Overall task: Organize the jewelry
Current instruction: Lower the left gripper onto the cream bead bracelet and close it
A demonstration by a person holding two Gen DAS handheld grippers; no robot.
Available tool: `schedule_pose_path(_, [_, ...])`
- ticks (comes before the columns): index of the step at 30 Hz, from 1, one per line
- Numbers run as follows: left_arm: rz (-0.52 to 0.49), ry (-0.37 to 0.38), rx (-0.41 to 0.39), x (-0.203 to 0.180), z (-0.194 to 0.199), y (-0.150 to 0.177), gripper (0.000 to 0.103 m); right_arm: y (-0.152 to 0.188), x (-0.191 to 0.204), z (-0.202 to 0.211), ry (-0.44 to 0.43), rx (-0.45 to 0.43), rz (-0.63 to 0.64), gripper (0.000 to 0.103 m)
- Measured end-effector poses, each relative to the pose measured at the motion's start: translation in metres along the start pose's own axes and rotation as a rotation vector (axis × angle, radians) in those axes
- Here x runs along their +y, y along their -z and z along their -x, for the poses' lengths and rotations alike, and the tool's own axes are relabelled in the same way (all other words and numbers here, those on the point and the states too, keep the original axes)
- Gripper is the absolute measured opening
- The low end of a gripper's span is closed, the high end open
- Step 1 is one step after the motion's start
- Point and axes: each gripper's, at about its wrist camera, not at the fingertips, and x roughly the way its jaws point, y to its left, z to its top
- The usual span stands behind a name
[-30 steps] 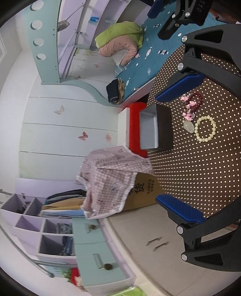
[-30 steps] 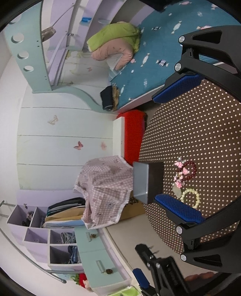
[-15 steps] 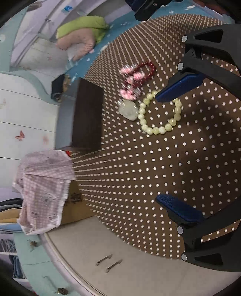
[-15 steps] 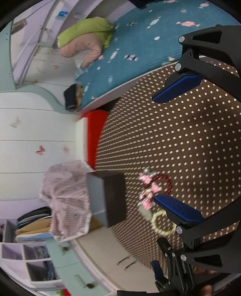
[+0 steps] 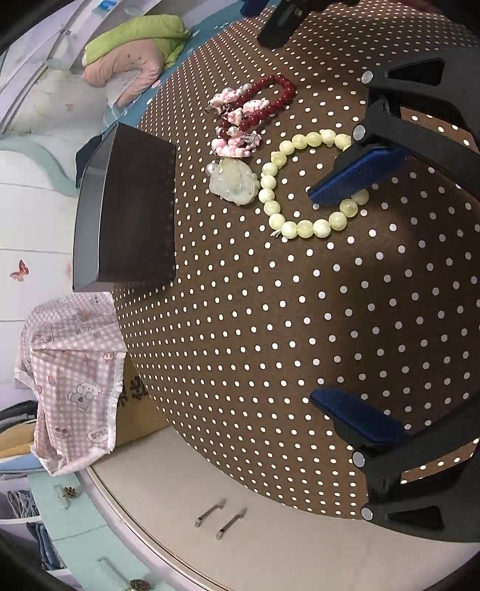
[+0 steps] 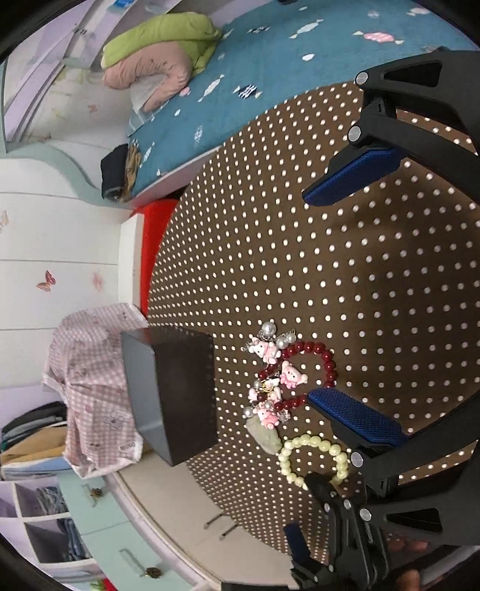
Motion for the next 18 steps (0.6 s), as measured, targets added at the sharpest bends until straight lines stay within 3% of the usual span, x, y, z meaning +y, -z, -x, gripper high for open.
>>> schedule_pose_path(2, [-0.005, 0.032, -0.012, 0.005, -0.001, 0.0, 0.092, -0.002, 0.003, -0.007, -0.006, 0.024, 0.007, 0.095])
schedule_pose_path(5, [-0.027, 0.045, -0.037, 0.009, 0.001, -0.001, 0.076, -0.003, 0.01, -0.016, -0.005, 0.035, 0.029, 0.095])
schedule_pose_path(6, [-0.036, 0.054, -0.043, 0.009, 0.002, -0.001, 0.066, -0.004, 0.012, -0.02, -0.004, 0.044, 0.033, 0.095])
schedule_pose_path(7, [-0.048, 0.07, -0.057, 0.01, 0.003, -0.001, 0.048, -0.003, 0.013, -0.022, -0.002, 0.045, 0.033, 0.095])
schedule_pose_path(10, [-0.047, 0.062, -0.068, 0.013, 0.005, 0.0, 0.028, -0.003, 0.014, -0.03, 0.006, 0.056, 0.036, 0.095])
schedule_pose_path(11, [-0.049, 0.057, -0.068, 0.014, 0.005, -0.001, 0.024, -0.003, 0.014, -0.031, 0.006, 0.056, 0.034, 0.092])
schedule_pose_path(12, [-0.049, 0.06, -0.066, 0.016, 0.006, -0.001, 0.012, -0.003, 0.015, -0.033, 0.004, 0.061, 0.033, 0.088])
schedule_pose_path(14, [-0.049, 0.103, -0.066, 0.02, 0.007, -0.003, 0.008, -0.005, 0.016, -0.037, 0.001, 0.07, 0.03, 0.054])
schedule_pose_path(18, [-0.046, 0.134, -0.068, 0.022, 0.008, -0.006, 0.008, -0.007, 0.019, -0.04, -0.011, 0.083, 0.03, 0.049])
